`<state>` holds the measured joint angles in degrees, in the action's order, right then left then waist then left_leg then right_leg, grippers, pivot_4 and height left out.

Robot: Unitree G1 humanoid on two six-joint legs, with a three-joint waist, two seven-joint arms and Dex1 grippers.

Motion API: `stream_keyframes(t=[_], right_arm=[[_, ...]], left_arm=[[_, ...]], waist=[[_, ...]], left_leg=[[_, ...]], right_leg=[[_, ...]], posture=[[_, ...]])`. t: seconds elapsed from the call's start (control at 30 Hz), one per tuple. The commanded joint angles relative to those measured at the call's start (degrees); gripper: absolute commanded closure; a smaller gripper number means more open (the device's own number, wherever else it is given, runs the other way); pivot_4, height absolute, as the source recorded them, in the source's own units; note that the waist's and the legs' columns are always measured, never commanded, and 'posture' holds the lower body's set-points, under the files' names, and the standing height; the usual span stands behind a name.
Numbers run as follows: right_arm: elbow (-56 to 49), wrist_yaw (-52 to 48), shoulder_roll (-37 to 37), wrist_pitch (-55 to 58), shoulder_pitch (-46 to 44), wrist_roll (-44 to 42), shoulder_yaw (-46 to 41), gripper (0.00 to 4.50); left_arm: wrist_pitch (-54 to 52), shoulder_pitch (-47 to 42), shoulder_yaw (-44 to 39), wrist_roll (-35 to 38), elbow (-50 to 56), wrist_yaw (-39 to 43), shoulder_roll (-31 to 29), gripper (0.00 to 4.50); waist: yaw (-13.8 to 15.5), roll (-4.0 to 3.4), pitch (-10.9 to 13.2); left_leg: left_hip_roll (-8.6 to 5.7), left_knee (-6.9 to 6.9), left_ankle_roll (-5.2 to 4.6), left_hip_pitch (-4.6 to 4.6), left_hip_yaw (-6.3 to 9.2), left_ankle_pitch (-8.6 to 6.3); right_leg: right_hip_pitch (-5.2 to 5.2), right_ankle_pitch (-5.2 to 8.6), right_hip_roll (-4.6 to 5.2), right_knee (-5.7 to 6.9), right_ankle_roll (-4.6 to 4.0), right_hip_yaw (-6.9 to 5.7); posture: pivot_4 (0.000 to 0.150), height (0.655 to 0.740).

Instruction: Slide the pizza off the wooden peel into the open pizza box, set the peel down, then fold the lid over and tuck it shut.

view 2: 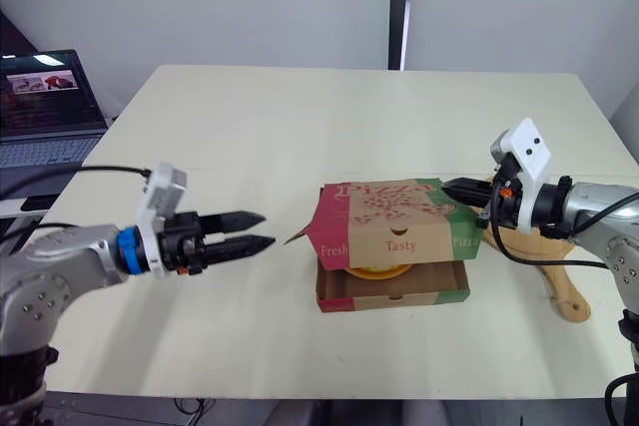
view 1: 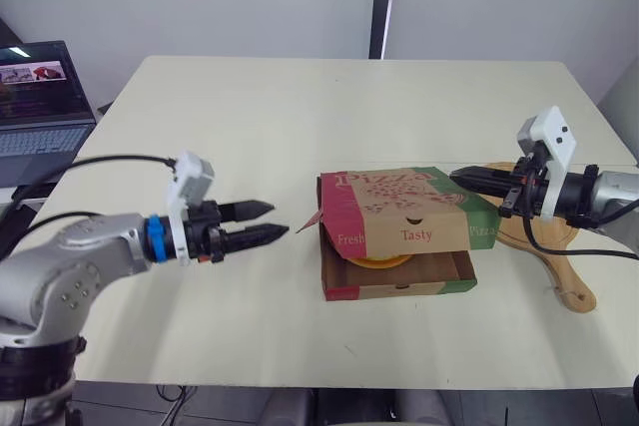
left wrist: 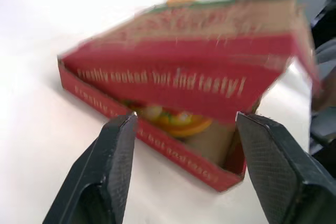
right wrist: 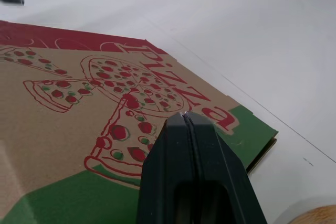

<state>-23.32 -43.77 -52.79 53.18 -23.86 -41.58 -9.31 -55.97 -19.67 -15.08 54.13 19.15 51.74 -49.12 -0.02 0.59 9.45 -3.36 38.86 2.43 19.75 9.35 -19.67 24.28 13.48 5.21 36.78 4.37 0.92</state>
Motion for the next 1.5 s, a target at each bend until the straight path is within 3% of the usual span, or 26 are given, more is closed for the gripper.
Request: stream_keyframes(t=[0.03,0.1,0.2,0.47,0.73,0.93,1.5], right_arm=[[-2.6,-0.8,-0.8,-1.0,0.9,0.6,0.0,4.50],[-3.2,-1.1,-1.0,-1.2,1.8,0.9,0.5,4.50],[-4.2,-1.6,-1.3,-2.2,3.4,2.2,1.9,4.50],[-4.7,0.0,0.7,-5.1,4.6,3.0,-0.5,4.50],[2.6,-3.6,-3.5,-16.4,13.4,11.4,-9.4,4.50],[2.5,-9.0,-4.7,-18.3,21.1,12.1,-8.3,4.50],[-4.4,-8.0,-0.4,-10.9,14.9,7.3,-0.7,4.50]], left_arm=[[0.4,-6.4,0.5,1.6,-2.3,0.5,1.0,1.37],[1.5,-9.1,3.3,-0.2,-2.9,0.9,2.2,1.37],[3.9,-12.8,9.2,-4.2,-3.7,1.6,4.9,1.93],[14.7,-17.2,24.4,-17.7,-8.1,7.2,10.6,4.47],[20.0,-18.8,26.8,-22.9,-12.7,11.5,12.7,4.47],[19.6,-19.9,27.0,-23.4,-12.7,13.6,13.8,4.47],[20.7,-22.7,29.7,-27.9,-14.5,17.7,15.5,4.47]], waist=[[-0.1,0.01,0.0],[-0.1,0.00,0.0],[-0.1,0.01,0.0],[-0.2,0.03,0.0],[0.3,0.05,0.0],[-0.3,0.05,0.0],[-0.2,0.06,0.0]], left_leg=[[0.00,0.00,0.01,0.00,0.01,0.00],[0.00,0.00,0.01,0.00,-0.01,0.01],[0.00,0.00,0.01,0.00,-0.01,0.01],[0.01,0.00,0.02,0.01,-0.03,0.01],[-0.04,0.02,0.02,0.07,0.00,0.01],[-0.03,0.04,0.01,0.03,-0.04,0.01],[-0.01,0.07,0.02,0.02,-0.01,0.01]], right_leg=[[0.00,0.00,0.00,0.00,0.00,0.00],[0.01,0.00,0.00,0.01,0.00,0.01],[0.01,0.00,0.00,0.00,0.00,0.03],[0.04,0.00,0.00,0.01,0.00,0.04],[0.06,0.00,0.01,-0.02,0.00,0.01],[0.04,0.00,0.02,0.05,0.01,0.04],[0.03,-0.01,0.00,0.05,0.01,0.04]], posture=[[0.150,0.7400],[0.150,0.7400],[0.150,0.7400],[0.150,0.7400],[0.150,0.7400],[0.150,0.7400],[0.150,0.7400]])
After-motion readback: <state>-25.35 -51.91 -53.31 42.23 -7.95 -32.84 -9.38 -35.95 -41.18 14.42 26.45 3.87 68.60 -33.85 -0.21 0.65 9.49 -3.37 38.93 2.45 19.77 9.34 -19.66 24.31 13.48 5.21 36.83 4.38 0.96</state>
